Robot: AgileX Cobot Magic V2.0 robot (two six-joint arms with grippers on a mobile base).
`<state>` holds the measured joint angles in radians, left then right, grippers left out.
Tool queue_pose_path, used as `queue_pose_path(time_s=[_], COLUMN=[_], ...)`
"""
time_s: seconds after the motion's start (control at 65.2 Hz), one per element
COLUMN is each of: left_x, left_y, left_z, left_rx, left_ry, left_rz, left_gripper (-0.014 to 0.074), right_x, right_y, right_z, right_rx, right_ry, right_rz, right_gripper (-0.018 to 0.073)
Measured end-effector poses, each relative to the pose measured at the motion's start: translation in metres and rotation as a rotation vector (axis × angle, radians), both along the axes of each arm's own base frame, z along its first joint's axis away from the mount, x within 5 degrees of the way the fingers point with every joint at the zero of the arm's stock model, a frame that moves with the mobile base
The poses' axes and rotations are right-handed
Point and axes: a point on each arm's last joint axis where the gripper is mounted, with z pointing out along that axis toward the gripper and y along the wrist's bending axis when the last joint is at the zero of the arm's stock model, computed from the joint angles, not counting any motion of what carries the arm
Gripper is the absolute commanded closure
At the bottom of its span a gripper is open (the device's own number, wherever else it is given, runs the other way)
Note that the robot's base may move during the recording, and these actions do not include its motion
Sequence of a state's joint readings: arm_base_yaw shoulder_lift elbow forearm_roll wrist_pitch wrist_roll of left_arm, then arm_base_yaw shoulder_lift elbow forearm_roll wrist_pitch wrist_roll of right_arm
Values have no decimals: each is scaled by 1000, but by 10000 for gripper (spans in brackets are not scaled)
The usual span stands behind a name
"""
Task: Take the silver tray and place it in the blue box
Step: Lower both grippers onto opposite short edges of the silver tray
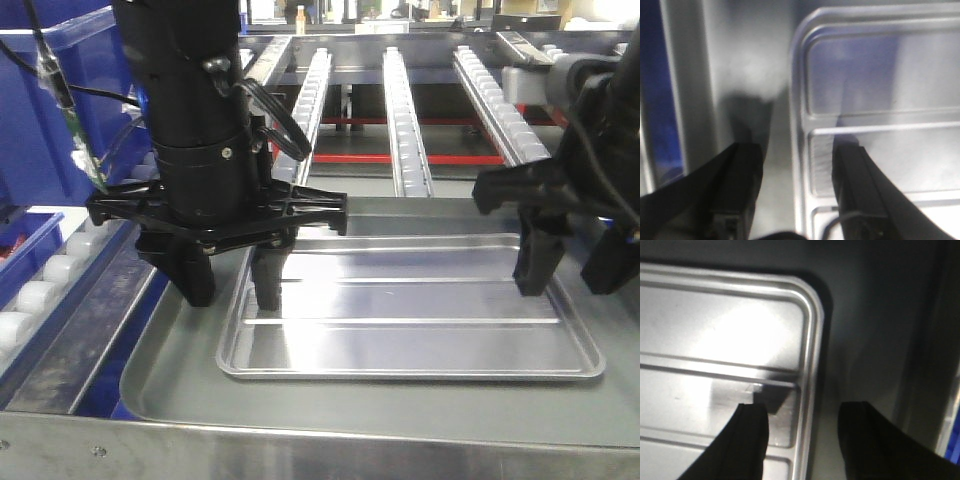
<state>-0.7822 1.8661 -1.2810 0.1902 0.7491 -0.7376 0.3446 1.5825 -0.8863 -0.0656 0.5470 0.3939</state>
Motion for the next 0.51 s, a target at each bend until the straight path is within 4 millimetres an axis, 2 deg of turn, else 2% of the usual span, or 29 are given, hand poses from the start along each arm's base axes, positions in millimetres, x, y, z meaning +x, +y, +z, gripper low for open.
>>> queue_pose_path(time_s=[0.23, 0.353, 0.368, 0.445, 0.506], left_x=[3, 4, 4, 4, 4], left_y=[-1, 0, 0, 0, -1], left_z=[-2, -2, -2, -2, -2], left_rx=[-12, -21, -23, -25, -31], left_ry=[3, 8, 10, 8, 8], left_rz=[10, 20, 21, 21, 22], left_gripper=[345, 351, 364, 416, 493], right_x=[4, 4, 4, 5, 4], right_y=[1, 2, 2, 2, 2], right_z=[-8, -7, -7, -7, -7], right_rx=[-3, 1, 1, 4, 2], right_ry=[9, 4, 4, 2, 6], right_rz=[1, 0, 0, -1, -2], right_gripper=[135, 250, 288, 372, 448])
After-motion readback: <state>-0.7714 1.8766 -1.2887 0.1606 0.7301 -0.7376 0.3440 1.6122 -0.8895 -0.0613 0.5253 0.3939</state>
